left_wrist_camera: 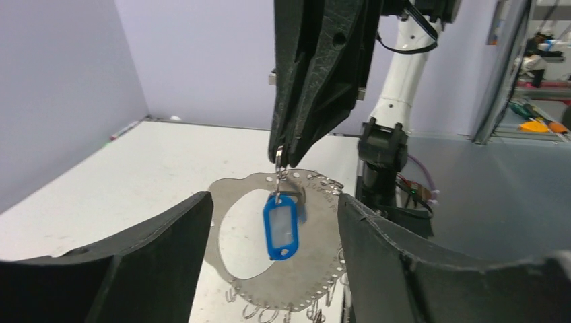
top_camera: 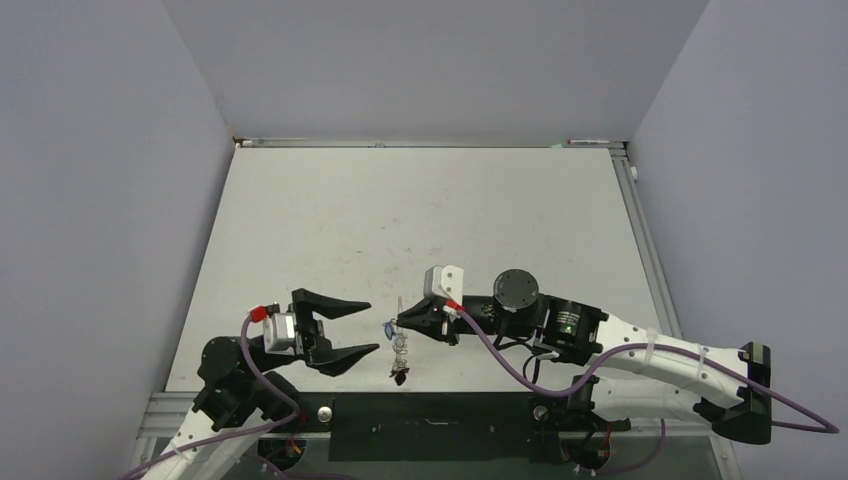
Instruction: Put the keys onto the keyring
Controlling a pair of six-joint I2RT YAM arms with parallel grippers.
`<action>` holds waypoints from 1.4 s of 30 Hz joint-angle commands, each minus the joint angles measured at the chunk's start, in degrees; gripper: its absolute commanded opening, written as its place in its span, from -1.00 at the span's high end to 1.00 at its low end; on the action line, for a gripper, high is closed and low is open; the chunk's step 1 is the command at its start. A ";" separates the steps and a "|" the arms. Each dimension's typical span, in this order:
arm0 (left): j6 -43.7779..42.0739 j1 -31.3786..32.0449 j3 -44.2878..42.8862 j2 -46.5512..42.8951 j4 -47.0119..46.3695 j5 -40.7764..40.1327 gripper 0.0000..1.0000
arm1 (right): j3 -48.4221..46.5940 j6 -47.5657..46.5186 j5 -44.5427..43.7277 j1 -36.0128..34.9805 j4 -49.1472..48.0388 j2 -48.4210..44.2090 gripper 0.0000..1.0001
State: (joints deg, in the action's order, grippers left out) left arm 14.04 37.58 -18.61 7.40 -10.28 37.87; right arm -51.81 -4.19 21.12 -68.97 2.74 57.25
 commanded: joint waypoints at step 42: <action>-2.23 -4.07 -1.21 1.20 0.05 -6.06 -0.72 | 6.65 0.65 -0.27 0.46 -13.64 -3.36 0.89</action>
State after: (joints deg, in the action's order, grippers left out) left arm 11.00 33.71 -18.63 7.09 -6.26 27.99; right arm -45.47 -3.77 18.39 -68.93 -4.49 56.38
